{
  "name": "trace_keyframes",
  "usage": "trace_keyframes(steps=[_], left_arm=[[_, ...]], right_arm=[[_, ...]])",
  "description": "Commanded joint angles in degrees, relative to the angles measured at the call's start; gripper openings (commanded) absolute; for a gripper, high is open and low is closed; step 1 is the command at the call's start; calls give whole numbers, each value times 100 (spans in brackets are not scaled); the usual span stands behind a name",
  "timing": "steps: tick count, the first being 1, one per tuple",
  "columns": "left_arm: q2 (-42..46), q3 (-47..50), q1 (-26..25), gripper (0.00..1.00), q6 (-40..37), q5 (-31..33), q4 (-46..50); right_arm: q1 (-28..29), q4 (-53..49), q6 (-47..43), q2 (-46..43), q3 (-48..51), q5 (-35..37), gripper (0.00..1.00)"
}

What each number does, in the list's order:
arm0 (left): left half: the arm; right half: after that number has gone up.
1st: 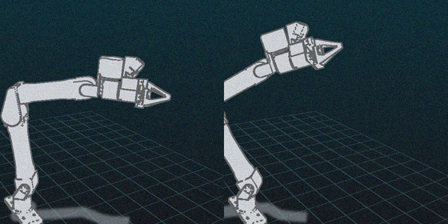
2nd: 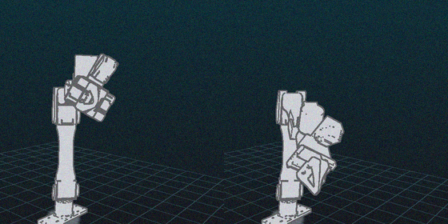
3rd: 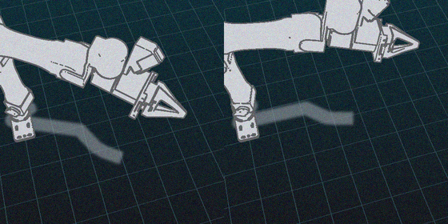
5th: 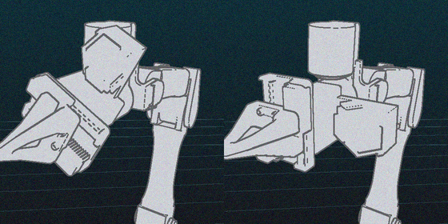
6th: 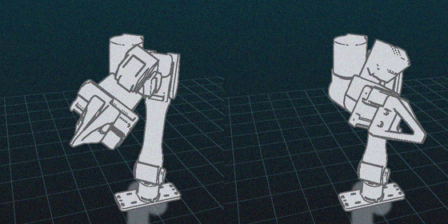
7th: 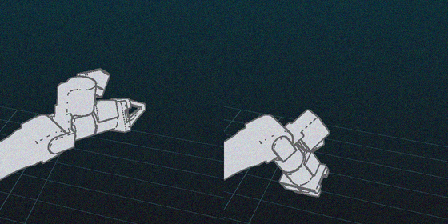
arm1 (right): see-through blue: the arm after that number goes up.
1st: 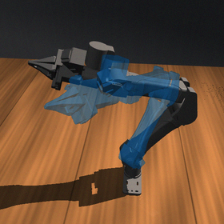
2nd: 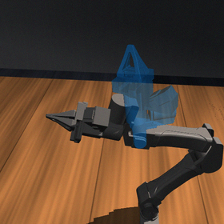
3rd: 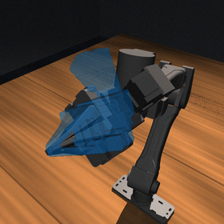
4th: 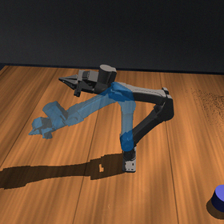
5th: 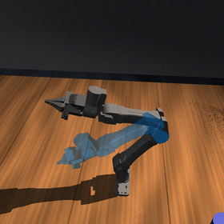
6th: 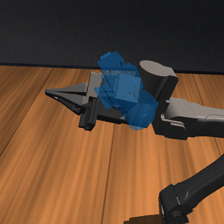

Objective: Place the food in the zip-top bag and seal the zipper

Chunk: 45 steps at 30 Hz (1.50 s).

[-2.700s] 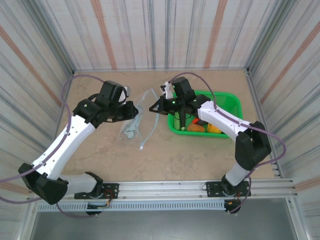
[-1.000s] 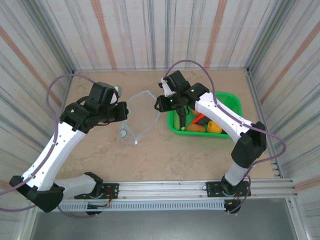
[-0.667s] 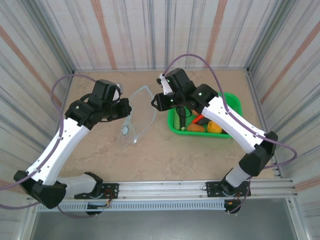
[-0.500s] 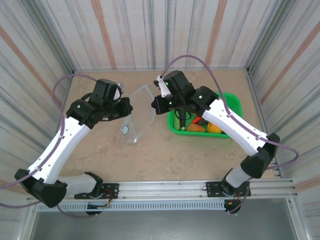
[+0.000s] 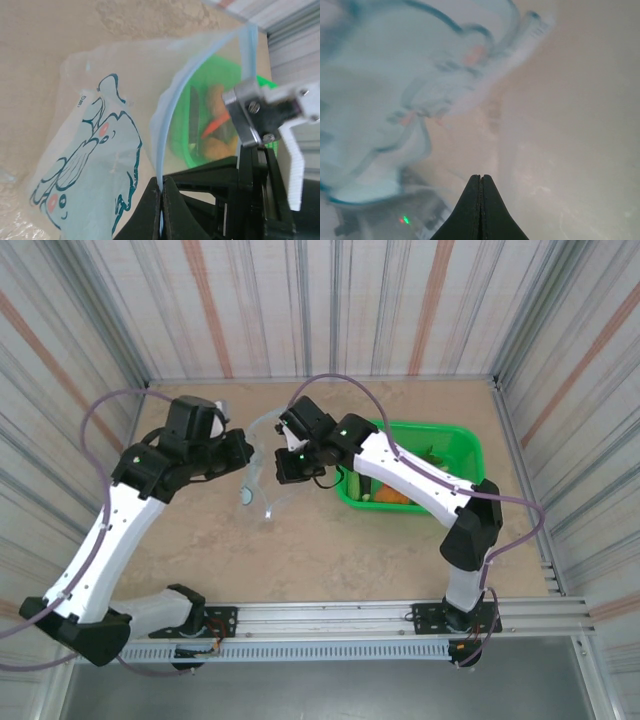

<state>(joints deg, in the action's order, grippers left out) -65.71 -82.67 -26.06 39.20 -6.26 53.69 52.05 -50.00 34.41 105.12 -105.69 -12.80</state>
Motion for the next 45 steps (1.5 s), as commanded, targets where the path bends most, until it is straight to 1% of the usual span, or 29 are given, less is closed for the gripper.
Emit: trace_keyframes(steps=[1, 4, 7, 10, 12, 15, 18, 22, 24, 27, 29, 30, 31, 33, 34, 36, 38, 40, 42, 44, 45], left_arm=[[318, -387, 235, 0, -131, 93, 518], [285, -622, 277, 0, -298, 10, 836], [283, -676, 277, 0, -302, -108, 950], [278, -580, 277, 0, -218, -303, 904], [293, -386, 235, 0, -115, -393, 798], [358, 142, 114, 0, 133, -444, 461], [423, 681, 102, 0, 441, -508, 101], [398, 1182, 102, 0, 799, -574, -404], [289, 1268, 72, 0, 904, -637, -599], [85, 1352, -22, 0, 972, -713, -897], [-1, 1509, -26, 0, 1074, -888, -1206], [-26, 1619, -30, 0, 1163, -978, -1416], [-39, 1724, -30, 0, 1245, -1060, -1622], [-77, 1889, -30, 0, 1364, -1224, -1970], [-82, 1956, -30, 0, 1431, -1282, -2119], [-86, 2044, -29, 0, 1505, -1303, -2323], [-68, 2148, -26, 0, 1576, -1352, -2560], [-38, 2338, -30, 0, 1681, -1556, -2954], [-5, 2521, -30, 0, 1755, -1694, -3301], [49, 2611, -30, 0, 1727, -1682, -3447], [86, 2626, -30, 0, 1672, -1624, -3453]], right_arm=[[-136, -794, -125, 78, -285, 541, 0], [-292, -1061, -328, 83, -229, 750, 0], [-412, -1133, -478, 108, -224, 688, 0], [-393, -1165, -608, 178, -257, 583, 3], [-384, -1095, -652, 172, -268, 527, 3], [-397, -952, -747, 96, -259, 321, 5], [-419, -889, -850, -14, -228, 252, 7], [-514, -513, -936, -371, 183, -194, 22], [-581, -272, -980, -611, 384, -437, 30], [-755, -76, -1066, -1012, 586, -638, 39], [-970, 137, -1096, -1363, 828, -741, 45], [-1150, 300, -1061, -1555, 1013, -808, 49], [-1355, 402, -976, -1738, 1186, -812, 51], [-1783, 420, -894, -1958, 1412, -647, 54], [-1980, 314, -922, -1985, 1506, -397, 54], [-2328, 43, -993, -1887, 1608, 328, 55], [-2660, -130, -1099, -1660, 1686, 812, 57], [-2908, -132, -1284, -1349, 1736, 1116, 67], [-3088, -82, -1322, -996, 1693, 1285, 80], [-3213, 57, -1298, -659, 1642, 1446, 92], [-3263, 126, -1311, -474, 1586, 1535, 94]])
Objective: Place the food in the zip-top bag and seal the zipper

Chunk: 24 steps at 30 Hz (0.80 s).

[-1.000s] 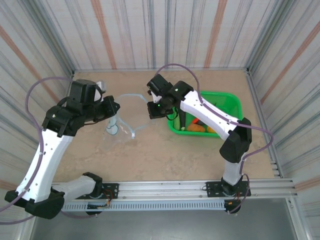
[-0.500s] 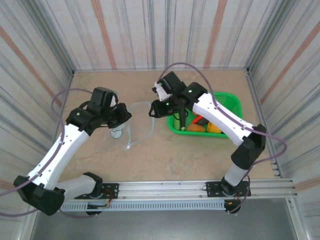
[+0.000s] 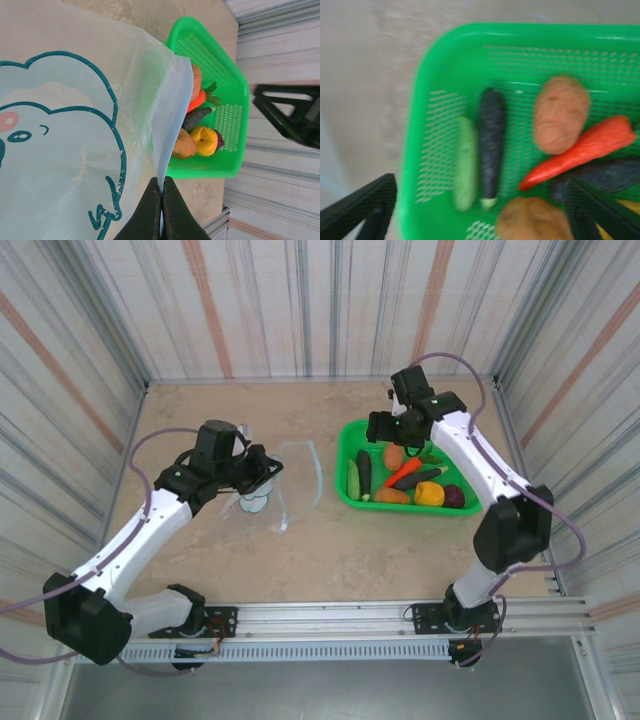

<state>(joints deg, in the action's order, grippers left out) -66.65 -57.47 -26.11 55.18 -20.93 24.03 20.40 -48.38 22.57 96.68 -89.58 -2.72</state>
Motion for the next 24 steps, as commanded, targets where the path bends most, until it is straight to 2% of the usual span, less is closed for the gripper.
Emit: trace_keyframes(steps=[1, 7, 13, 19, 24], left_arm=[[225, 118, -22, 0, 37, -92, -470], [413, 169, -26, 0, -97, 156, -412], [369, 394, -26, 0, -8, 177, -761], [321, 459, -26, 0, -41, 107, -938], [437, 529, -17, 0, -45, 282, -810]], right_arm=[[-126, -13, -123, 580, -111, 624, 95], [-382, 90, 87, 1543, -403, 661, 95], [-528, 452, 174, 1996, -215, 427, 90], [-581, 584, 199, 2218, -323, 119, 70], [-524, 676, 217, 2023, -105, 10, 48]])
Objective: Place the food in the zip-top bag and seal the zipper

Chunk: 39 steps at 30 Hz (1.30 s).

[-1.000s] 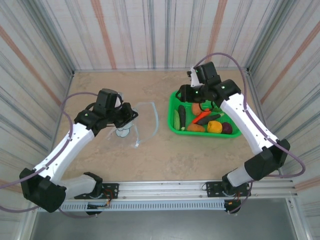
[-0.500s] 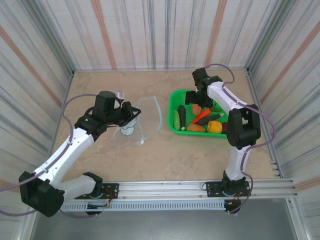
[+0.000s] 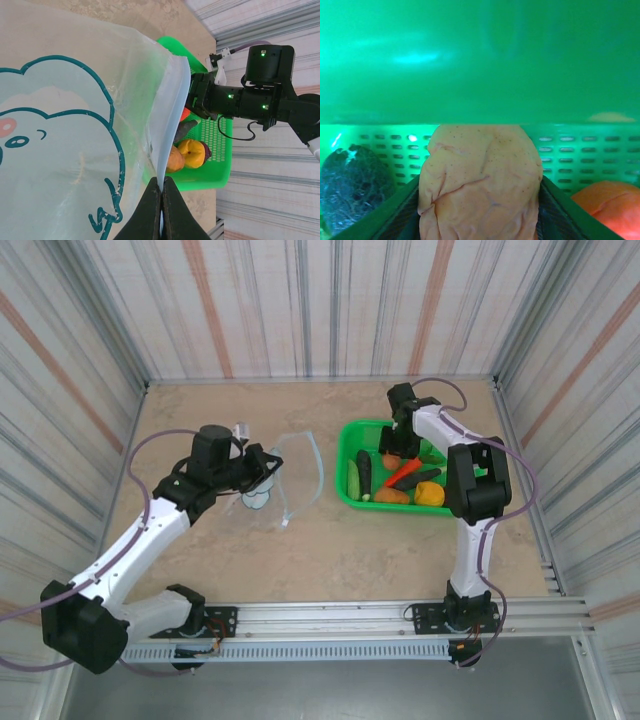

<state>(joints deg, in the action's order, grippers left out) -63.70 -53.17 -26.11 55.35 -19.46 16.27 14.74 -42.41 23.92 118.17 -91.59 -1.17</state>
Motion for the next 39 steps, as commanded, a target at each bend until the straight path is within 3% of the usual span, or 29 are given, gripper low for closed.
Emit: trace_keyframes(steps=[1, 6, 15, 19, 25, 29, 39], left_arm=[[152, 105, -14, 0, -67, 140, -23], [104, 72, -17, 0, -8, 9, 13], [176, -68, 34, 0, -5, 61, 116], [189, -53, 62, 0, 114, 49, 73], [31, 101, 106, 0, 795, -492, -368], [139, 44, 106, 0, 876, -449, -285], [619, 70, 106, 0, 854, -204, -410]], right_arm=[[46, 115, 101, -217, 162, -162, 46], [68, 320, 250, -1083, 606, -248, 42], [504, 1781, 794, -3474, 1829, -1615, 43], [980, 2510, 1063, -3950, 2223, -2319, 43], [1810, 2869, 1117, -3654, 2188, -2653, 46], [2294, 3413, 1311, -3370, 2285, -2703, 46], [3057, 3309, 1352, -2470, 1978, -1907, 48]])
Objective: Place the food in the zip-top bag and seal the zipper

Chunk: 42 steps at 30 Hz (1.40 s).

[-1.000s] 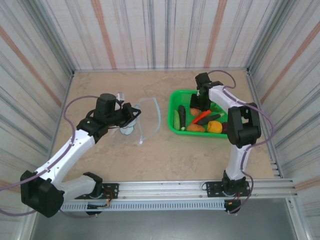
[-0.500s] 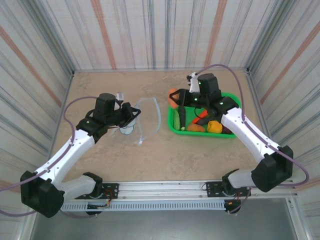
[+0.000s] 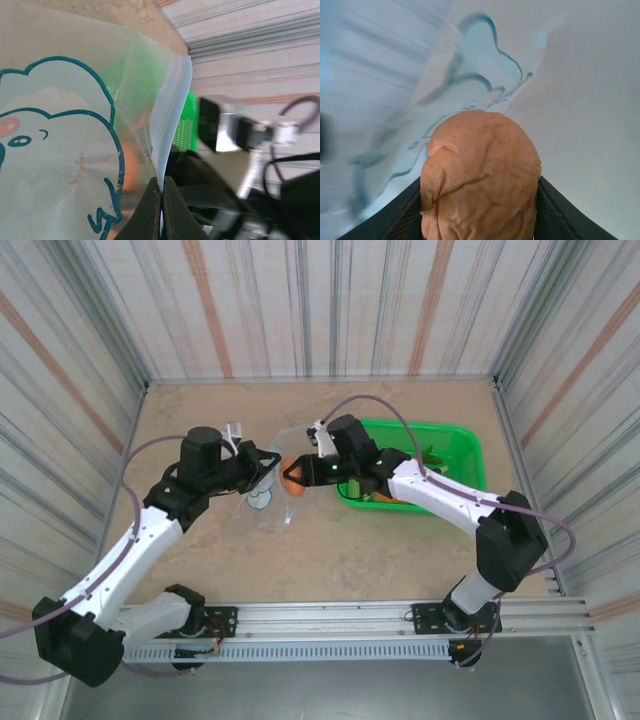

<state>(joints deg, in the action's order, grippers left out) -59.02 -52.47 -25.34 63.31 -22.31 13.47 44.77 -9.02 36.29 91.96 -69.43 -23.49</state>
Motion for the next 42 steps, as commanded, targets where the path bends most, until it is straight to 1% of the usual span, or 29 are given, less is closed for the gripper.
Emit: trace_keyframes(steps=[1, 2, 4, 5, 8, 10, 13, 20, 23, 26, 29, 30, 32, 35, 37, 38, 39, 42], left_arm=[[175, 0, 34, 0, 57, 74, -151], [204, 8, 29, 0, 59, 68, -169], [257, 39, 29, 0, 58, 114, -205], [295, 59, 29, 0, 61, 158, -213], [392, 125, 38, 0, 12, 286, -220], [449, 174, 47, 0, -12, 369, -195], [500, 236, 64, 0, -35, 417, -179], [398, 108, 63, 0, -407, 648, 385], [316, 125, 65, 0, -480, 556, 441], [202, -9, 51, 0, -728, 689, 812], [69, -171, 55, 0, -923, 769, 1137], [62, -191, 54, 0, -926, 796, 1184], [95, -148, 55, 0, -881, 873, 1150], [130, -121, 56, 0, -826, 920, 1056], [106, -162, 56, 0, -838, 909, 1078], [88, -184, 56, 0, -851, 891, 1087], [79, -196, 56, 0, -857, 873, 1096], [88, -214, 56, 0, -906, 838, 1096]], right_arm=[[72, -60, 115, 233, -268, 327, 49], [80, -69, 122, 301, -289, 316, 53], [77, -91, 146, 377, -317, 311, 68], [82, -105, 150, 397, -325, 326, 73], [85, -113, 124, 364, -323, 360, 80], [85, -183, 75, 340, -360, 398, 83], [92, -306, -14, 295, -430, 419, 83], [77, -361, -18, 173, -531, 364, 81], [83, -523, 4, 132, -660, 395, 81], [38, -881, 71, 184, -962, 285, 80], [23, -1129, 64, 164, -1179, 172, 74], [23, -1170, 41, 121, -1204, 118, 69], [23, -1266, 27, 36, -1230, 137, 57], [-9, -1530, -33, -69, -1235, 245, 32], [-62, -1731, -147, -198, -1210, 430, 22], [-123, -1806, -182, -317, -1155, 608, 14], [-235, -1867, -184, -440, -1072, 705, 9], [-726, -1897, -205, -845, -745, 695, 1]])
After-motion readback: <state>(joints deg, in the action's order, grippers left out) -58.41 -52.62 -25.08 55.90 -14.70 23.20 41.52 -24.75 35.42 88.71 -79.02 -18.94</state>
